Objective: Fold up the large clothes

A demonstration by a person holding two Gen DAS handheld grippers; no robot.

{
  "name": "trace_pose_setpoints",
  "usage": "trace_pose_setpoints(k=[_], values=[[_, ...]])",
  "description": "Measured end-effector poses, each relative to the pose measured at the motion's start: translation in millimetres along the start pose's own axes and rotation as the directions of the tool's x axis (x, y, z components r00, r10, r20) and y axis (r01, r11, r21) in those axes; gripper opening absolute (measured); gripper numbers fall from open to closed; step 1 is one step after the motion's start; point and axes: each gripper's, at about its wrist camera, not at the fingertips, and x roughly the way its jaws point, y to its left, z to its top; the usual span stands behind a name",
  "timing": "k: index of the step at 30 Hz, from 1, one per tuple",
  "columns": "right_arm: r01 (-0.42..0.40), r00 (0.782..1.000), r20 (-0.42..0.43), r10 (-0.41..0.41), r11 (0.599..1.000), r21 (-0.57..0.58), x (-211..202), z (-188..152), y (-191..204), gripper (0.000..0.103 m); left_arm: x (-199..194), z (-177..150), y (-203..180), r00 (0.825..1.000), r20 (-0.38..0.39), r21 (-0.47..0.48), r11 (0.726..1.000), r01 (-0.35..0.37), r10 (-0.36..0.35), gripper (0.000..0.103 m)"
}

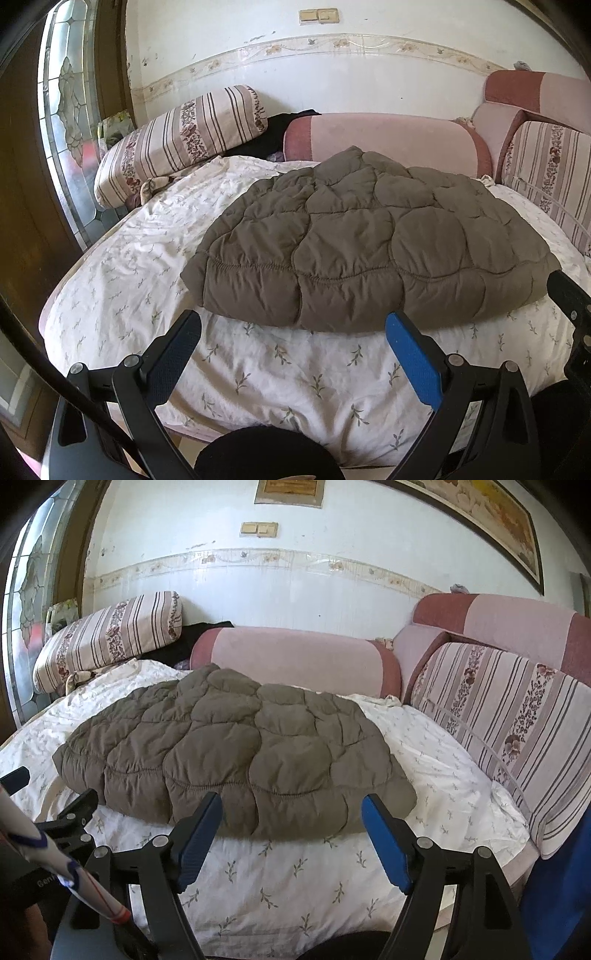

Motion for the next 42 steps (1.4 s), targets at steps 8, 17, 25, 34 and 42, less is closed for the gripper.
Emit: trace_pose_setpoints(k=[8,17,25,34,42], values=[[-0.002,1.000,-0.010,0.002,1.000,0.003,3,-3,-2,0.082,3,-4,-3,1.000,-0.012,0.021,1.000,-0.002,0.003,0.100],[-0.004,0.999,-0.032,0.004,1.000,0.014,11,-7,-6,0.082,7,-7,-8,1.000,-0.021,0.041,0.999,-0.004,0.005,0.100],[-0.004,0.999,-0.046,0.005,1.000,0.020,16,-10,-6,0.082,7,-8,-7,1.000,-0.024,0.041,0.999,0.006,-0.005,0.100],[-0.002,0.999,-0.052,0.003,1.000,0.020,18,-12,-6,0.082,8,-9,-9,1.000,-0.022,0.047,0.999,-0.002,0.003,0.100],[-0.001,0.998,-0.055,0.002,1.000,0.019,19,-13,-5,0.082,7,-9,-9,1.000,-0.022,0.048,0.999,-0.004,0.005,0.100]])
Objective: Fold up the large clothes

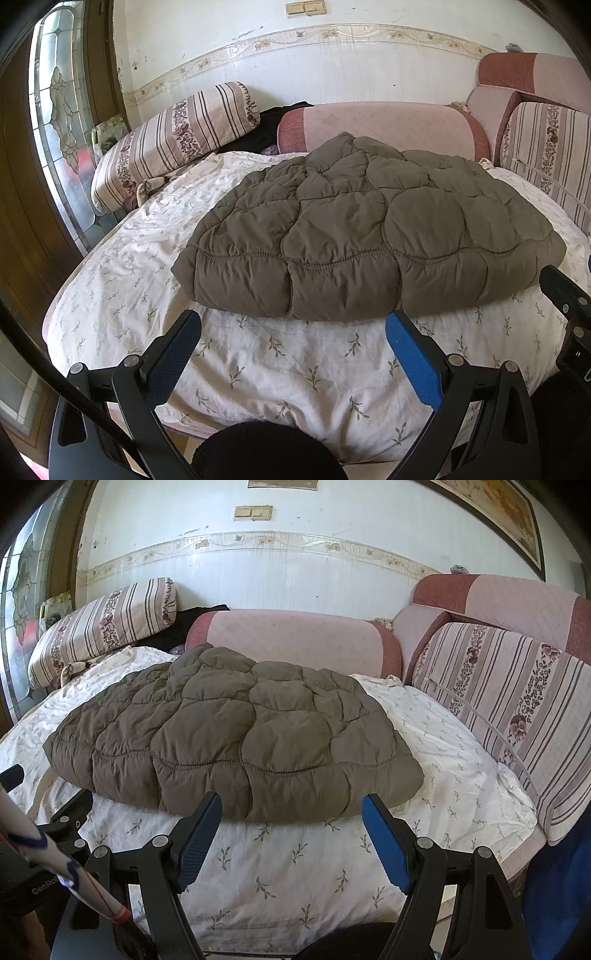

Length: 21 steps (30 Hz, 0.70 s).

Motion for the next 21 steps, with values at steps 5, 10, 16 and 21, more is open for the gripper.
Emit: trace_pose_setpoints(k=[5,10,16,21], values=[[-0.001,1.000,-0.004,0.001,1.000,0.001,0.9,-1.0,0.4,0.082,0.2,-0.3,-0.6,1.000,-0.002,0.003,1.000,0.000,0.000,0.100],[-0.002,1.000,-0.008,0.002,1.000,0.000,1.6,-2.2,0.6,0.083,0.3,0.0,-1.3,1.000,-0.002,0.002,1.000,0.000,0.000,0.100],[-0.002,1.000,-0.008,0.002,1.000,0.001,1.7,-2.2,0.7,0.083,-0.4,-0.5,-0.6,1.000,-0.003,0.005,1.000,-0.002,0.002,0.100],[-0.001,1.000,-0.008,0.001,1.000,0.000,1.6,-2.5,0.6,0.083,-0.4,-0.3,-0.9,1.000,-0.001,0.006,1.000,-0.003,0.003,0.100]])
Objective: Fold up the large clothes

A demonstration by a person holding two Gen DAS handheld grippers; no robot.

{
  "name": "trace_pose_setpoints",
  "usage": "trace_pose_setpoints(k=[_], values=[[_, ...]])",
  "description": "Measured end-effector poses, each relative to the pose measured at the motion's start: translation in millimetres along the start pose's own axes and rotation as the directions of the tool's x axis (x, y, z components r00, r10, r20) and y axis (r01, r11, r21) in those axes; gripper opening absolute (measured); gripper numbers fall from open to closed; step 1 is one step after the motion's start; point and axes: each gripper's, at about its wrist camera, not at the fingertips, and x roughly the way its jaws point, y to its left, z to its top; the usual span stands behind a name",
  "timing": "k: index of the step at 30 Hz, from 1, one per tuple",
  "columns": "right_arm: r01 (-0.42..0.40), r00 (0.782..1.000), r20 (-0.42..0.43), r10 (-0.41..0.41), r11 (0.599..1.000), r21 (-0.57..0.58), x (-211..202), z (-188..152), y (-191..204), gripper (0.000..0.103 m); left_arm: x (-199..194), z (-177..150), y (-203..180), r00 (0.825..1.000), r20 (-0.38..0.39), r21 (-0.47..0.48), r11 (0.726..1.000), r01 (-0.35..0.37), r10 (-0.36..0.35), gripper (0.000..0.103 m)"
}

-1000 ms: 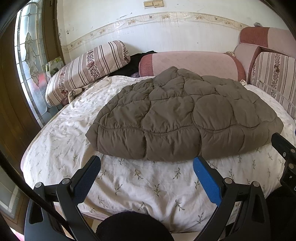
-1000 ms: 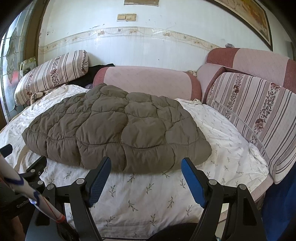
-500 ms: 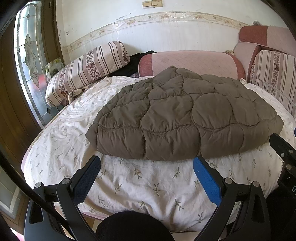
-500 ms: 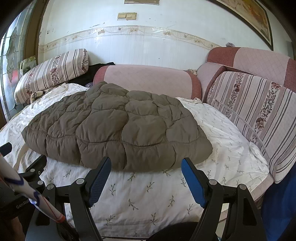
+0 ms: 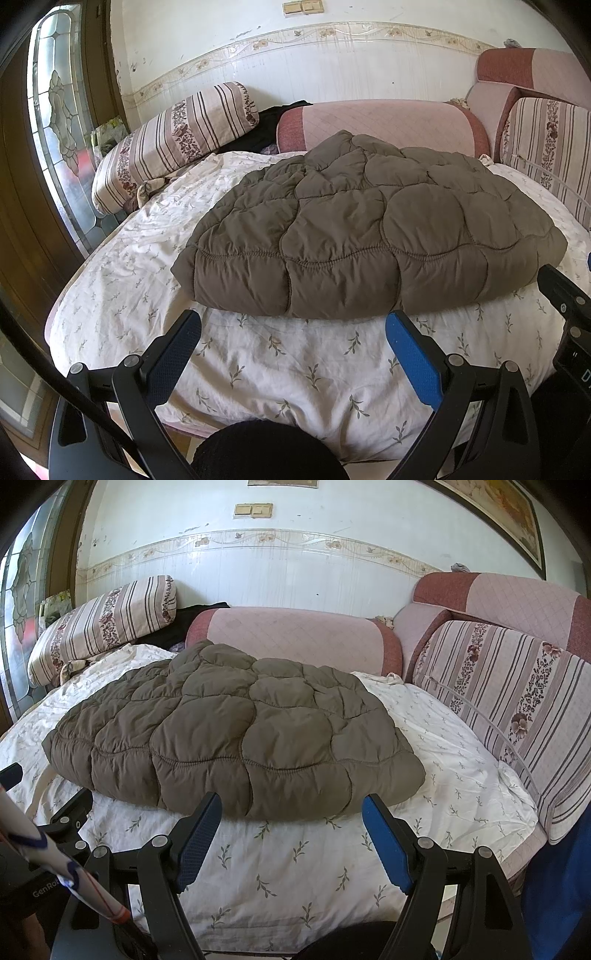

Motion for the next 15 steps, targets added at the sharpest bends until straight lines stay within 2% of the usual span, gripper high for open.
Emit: trace_pose_setpoints(k=[15], values=[[-0.002,1.000,0.001,0.002,1.000,0.000,0.6,0.2,-1.3,0.083,-2.0,-0.3,5.9,1.000,-0.015,0.010,1.000,0.000,0.000,0.100]])
